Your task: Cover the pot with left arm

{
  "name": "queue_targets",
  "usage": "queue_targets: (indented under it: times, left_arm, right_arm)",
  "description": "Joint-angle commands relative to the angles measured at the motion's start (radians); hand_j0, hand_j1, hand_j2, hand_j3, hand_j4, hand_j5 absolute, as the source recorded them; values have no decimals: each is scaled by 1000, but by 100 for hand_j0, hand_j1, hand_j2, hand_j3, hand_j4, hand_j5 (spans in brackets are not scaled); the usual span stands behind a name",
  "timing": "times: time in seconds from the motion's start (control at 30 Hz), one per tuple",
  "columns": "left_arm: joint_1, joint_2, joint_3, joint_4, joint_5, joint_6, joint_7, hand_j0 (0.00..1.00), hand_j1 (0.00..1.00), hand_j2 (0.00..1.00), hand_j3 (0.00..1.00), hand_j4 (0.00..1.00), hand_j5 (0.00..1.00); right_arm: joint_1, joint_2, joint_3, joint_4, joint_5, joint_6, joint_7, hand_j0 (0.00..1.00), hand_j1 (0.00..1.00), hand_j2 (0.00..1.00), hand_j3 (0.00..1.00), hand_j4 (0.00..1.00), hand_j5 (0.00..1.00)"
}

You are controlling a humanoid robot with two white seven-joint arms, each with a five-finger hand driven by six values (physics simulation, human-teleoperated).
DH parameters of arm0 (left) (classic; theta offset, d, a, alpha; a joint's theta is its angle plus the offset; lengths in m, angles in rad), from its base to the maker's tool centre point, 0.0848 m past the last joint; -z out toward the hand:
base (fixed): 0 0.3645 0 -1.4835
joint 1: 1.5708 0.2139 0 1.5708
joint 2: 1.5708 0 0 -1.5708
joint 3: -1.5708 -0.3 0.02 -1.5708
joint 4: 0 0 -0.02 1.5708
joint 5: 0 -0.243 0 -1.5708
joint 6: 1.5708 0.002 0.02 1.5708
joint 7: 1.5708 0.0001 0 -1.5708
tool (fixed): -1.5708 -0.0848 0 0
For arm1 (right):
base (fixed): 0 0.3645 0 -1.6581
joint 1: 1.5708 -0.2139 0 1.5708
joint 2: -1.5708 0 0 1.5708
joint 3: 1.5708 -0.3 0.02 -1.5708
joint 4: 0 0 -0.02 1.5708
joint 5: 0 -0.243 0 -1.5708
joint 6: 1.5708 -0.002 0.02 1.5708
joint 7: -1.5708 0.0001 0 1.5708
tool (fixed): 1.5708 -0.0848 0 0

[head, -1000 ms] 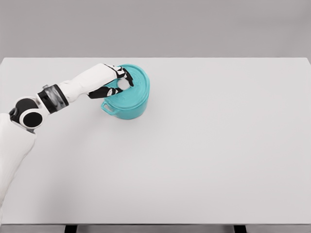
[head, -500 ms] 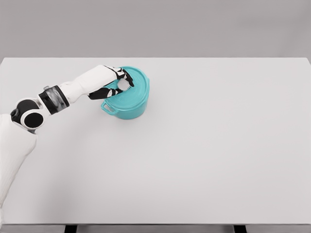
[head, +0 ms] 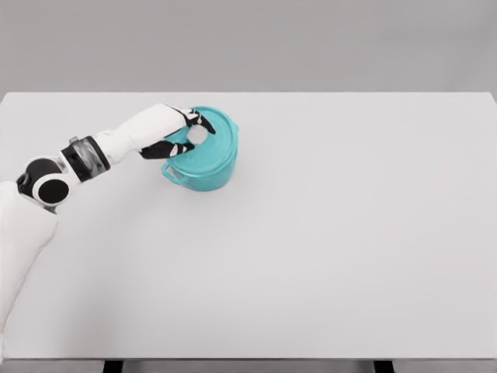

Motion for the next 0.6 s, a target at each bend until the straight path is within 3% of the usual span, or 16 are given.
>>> queue_targets:
  times: [0.0, 0.57]
  left_arm:
    - [0, 0, 1, 10, 6, 2, 0, 66, 66, 66, 66, 66, 66]
    - [-5, -20, 1, 32, 6, 2, 0, 69, 69, 69, 69, 69, 69]
  right_arm:
    - [0, 0, 0, 1, 0, 0, 0, 100, 100, 100, 100, 100, 100]
    - [0, 0, 0, 1, 0, 0, 0, 100, 100, 100, 100, 100, 100]
